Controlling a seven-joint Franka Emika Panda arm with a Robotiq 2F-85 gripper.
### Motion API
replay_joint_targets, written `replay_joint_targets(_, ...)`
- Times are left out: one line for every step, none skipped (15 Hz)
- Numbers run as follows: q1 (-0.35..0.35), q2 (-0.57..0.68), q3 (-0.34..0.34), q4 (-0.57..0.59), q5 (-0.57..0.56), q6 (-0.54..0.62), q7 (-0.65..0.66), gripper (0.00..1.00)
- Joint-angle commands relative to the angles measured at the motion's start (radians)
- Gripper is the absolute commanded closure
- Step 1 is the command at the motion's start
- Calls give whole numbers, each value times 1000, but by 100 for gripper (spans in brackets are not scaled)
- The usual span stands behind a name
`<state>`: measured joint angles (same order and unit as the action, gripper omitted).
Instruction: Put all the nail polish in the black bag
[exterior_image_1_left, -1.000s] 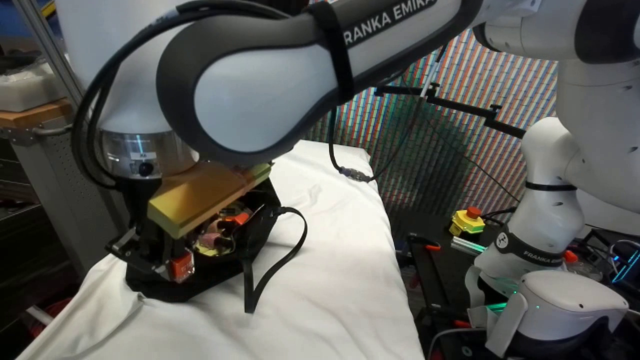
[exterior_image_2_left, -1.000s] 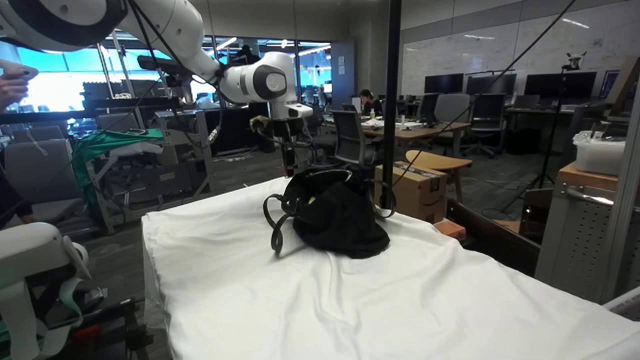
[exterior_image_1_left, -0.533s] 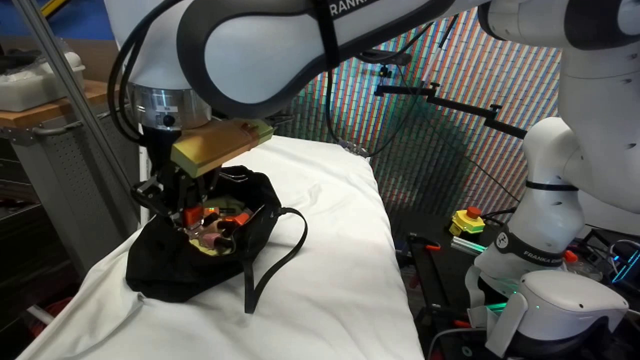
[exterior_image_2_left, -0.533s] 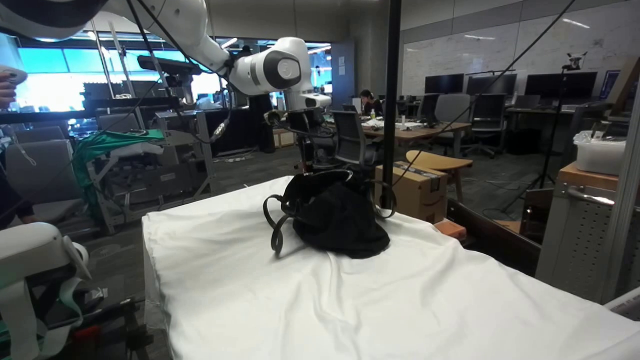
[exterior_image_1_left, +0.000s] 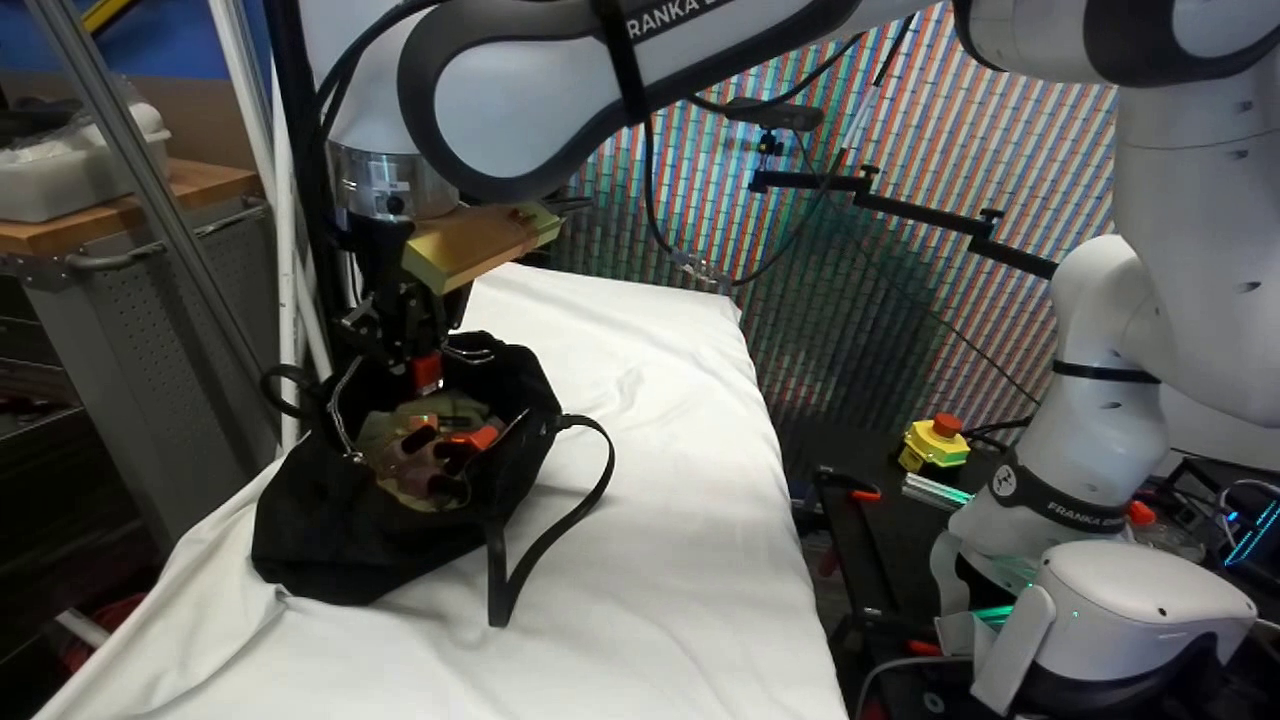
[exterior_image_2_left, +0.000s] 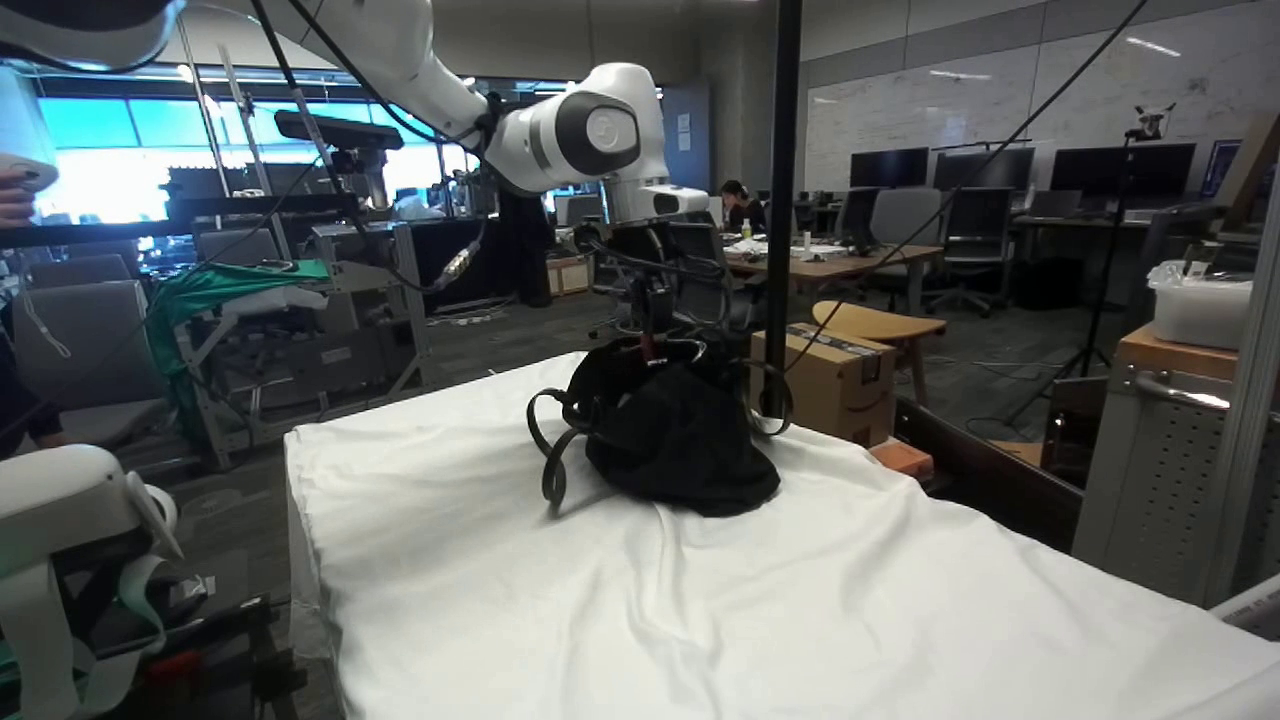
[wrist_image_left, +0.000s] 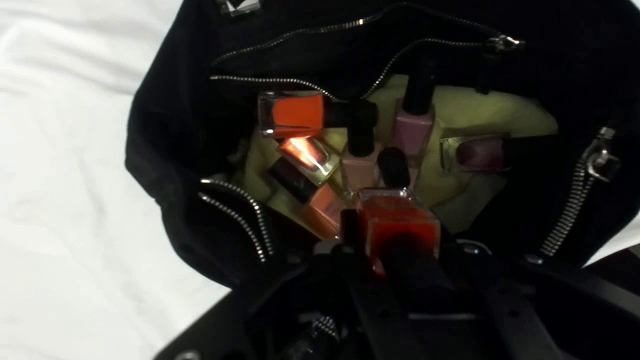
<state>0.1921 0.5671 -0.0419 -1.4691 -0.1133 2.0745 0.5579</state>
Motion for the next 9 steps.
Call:
replay_joint_targets(-20,-9,-10,-16,-8,14,-53,79)
replay_joint_targets(-23,-1,-12,-10,-9,9,-63,79)
replay_joint_targets(-27,8,-13,-2,-9,4,-70,79)
replay_joint_targets(-30,14,-14,1,-7,5,-76,79)
replay_joint_targets(-32,22,-15,8,-8,0,-80,79)
replay_joint_targets(-32,28,-17,11,-11,1,-83,79)
replay_joint_targets(-31,36,-19,17,-12,0,-83,79)
replay_joint_targets(-32,41,-20,19,-11,-1,-85,79)
replay_joint_targets(-31,49,-21,25,-12,-3,-83,73)
